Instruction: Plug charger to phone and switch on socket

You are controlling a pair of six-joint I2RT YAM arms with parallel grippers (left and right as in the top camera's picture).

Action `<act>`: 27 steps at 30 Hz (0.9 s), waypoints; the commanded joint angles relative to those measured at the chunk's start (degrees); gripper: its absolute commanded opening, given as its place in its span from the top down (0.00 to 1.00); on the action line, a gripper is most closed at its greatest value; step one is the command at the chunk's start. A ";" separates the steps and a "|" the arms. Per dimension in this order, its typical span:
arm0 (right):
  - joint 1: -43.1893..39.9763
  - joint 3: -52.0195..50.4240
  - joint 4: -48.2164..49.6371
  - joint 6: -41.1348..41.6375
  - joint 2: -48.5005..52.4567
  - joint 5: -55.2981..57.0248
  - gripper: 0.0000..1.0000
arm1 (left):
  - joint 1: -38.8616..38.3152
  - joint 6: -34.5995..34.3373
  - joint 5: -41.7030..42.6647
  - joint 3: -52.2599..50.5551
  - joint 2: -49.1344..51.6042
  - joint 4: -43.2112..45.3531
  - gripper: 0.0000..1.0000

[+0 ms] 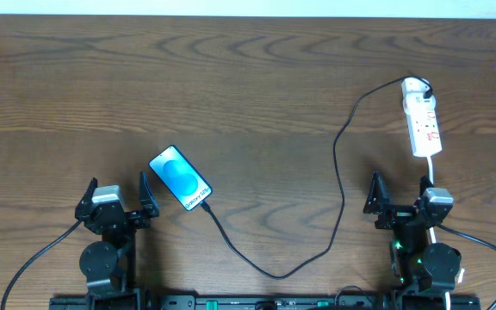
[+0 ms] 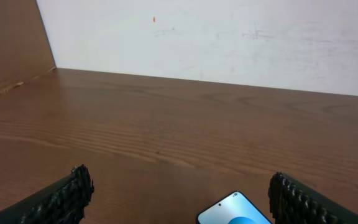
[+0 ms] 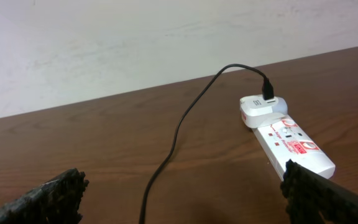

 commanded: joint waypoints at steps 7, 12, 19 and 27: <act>0.37 -0.11 -0.44 -5.62 -0.46 0.59 0.01 | 0.24 0.20 1.20 -0.68 -0.37 -2.29 0.08; 1.46 -0.11 -0.44 -13.92 -0.46 0.46 0.01 | 0.24 0.20 1.20 -0.68 -0.37 -2.29 0.08; 1.84 -0.11 -0.31 -18.25 -0.46 -0.55 0.01 | 0.24 0.20 1.20 -0.68 -0.37 -2.29 0.07; 1.79 -0.11 -0.37 -15.13 -0.46 0.35 0.01 | 0.24 0.20 1.20 -0.68 -0.37 -2.29 0.08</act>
